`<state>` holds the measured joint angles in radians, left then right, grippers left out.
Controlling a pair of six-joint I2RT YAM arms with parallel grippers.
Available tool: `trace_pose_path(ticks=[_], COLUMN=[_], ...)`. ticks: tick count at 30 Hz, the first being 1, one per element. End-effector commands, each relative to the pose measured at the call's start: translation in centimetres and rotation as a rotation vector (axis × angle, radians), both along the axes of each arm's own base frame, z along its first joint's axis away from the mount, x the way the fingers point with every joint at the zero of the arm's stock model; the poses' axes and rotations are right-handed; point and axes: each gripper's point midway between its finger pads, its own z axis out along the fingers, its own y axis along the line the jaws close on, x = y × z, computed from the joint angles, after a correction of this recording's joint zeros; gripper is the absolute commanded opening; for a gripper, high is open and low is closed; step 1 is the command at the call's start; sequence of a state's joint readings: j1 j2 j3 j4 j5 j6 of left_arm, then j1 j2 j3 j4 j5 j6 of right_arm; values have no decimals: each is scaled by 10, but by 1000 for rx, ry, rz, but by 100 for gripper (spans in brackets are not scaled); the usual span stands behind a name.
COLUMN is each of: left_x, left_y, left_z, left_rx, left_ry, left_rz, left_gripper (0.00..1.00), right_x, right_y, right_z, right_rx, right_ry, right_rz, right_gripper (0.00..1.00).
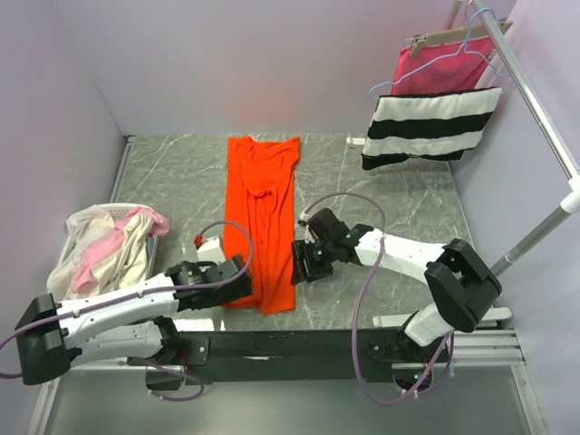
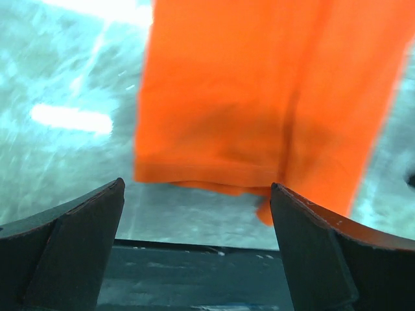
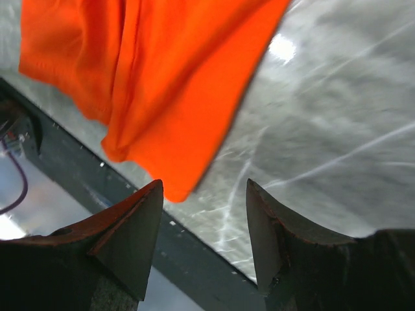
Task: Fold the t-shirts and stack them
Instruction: Grab the bottom of the folded rectangular tshirt with both arms
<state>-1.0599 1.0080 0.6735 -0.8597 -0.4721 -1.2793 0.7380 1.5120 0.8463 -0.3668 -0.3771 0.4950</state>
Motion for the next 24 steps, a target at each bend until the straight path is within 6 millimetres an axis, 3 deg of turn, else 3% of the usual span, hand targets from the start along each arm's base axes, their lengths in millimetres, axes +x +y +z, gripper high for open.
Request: trace_pose_path(ticks=[1, 7, 19, 24], left_x=[-17, -28, -23, -23], left_y=[31, 36, 23, 20], left_z=[-35, -62, -59, -62], left_rx=[63, 69, -63, -81], left_ry=[75, 130, 83, 85], left_rz=[142, 202, 186, 174], left_gripper=[100, 100, 100, 97], right_x=[-8, -29, -45, -57], right_y=[16, 15, 31, 30], right_z=[14, 2, -17, -38], right_rx=[92, 111, 137, 38], right_ry=[4, 69, 168, 218], right_rz=[-24, -33, 3, 23], right_gripper=[61, 62, 62, 61])
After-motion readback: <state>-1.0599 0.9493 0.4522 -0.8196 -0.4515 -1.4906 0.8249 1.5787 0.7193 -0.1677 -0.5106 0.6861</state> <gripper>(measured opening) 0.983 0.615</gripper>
